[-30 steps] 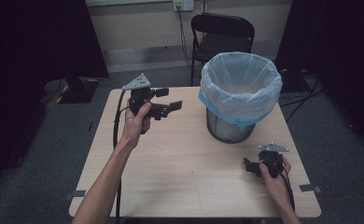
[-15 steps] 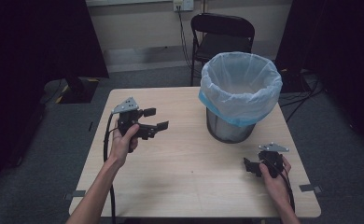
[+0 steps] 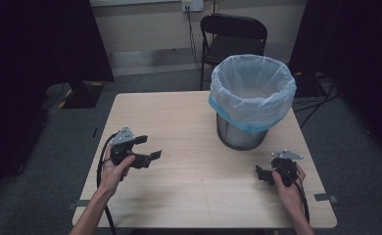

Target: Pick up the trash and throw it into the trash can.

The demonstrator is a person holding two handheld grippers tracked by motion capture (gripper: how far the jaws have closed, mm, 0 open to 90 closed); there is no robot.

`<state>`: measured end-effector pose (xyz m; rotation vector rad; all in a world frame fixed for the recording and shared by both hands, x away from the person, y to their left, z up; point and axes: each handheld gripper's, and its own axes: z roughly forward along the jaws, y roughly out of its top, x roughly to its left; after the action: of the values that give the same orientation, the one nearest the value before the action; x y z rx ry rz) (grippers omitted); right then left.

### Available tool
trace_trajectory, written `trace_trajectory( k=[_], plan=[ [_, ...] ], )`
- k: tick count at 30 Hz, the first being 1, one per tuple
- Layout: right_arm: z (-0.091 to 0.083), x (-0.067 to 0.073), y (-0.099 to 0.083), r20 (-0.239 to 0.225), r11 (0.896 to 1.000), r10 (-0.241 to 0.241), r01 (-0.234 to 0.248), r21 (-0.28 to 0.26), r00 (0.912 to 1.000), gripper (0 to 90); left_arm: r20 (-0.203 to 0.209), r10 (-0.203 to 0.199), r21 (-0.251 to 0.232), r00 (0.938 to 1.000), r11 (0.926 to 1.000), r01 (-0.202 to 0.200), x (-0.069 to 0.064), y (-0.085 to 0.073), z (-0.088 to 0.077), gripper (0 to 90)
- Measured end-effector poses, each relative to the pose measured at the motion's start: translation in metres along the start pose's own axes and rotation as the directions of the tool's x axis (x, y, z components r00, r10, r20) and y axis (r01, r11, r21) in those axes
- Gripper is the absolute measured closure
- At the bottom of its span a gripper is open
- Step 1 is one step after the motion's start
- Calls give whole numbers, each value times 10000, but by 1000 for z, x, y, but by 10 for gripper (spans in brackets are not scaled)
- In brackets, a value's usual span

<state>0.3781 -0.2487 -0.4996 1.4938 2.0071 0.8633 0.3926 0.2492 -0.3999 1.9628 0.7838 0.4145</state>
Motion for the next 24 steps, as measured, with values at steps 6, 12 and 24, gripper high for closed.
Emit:
trace_trajectory(
  k=[6,12,24],
  plan=[
    [0,0,0,0,10000,9,-9,2,10000,113,-494,-296,462,9983,9984,318,6,-25,-9,159],
    [0,0,0,-2,10000,0,0,0,10000,114,-1113,-459,683,9927,9962,537,12,-46,-20,158],
    [0,0,0,-1,10000,0,0,-1,10000,113,-1768,-1079,1382,9783,9814,1332,10,-105,-23,158]
  ],
)
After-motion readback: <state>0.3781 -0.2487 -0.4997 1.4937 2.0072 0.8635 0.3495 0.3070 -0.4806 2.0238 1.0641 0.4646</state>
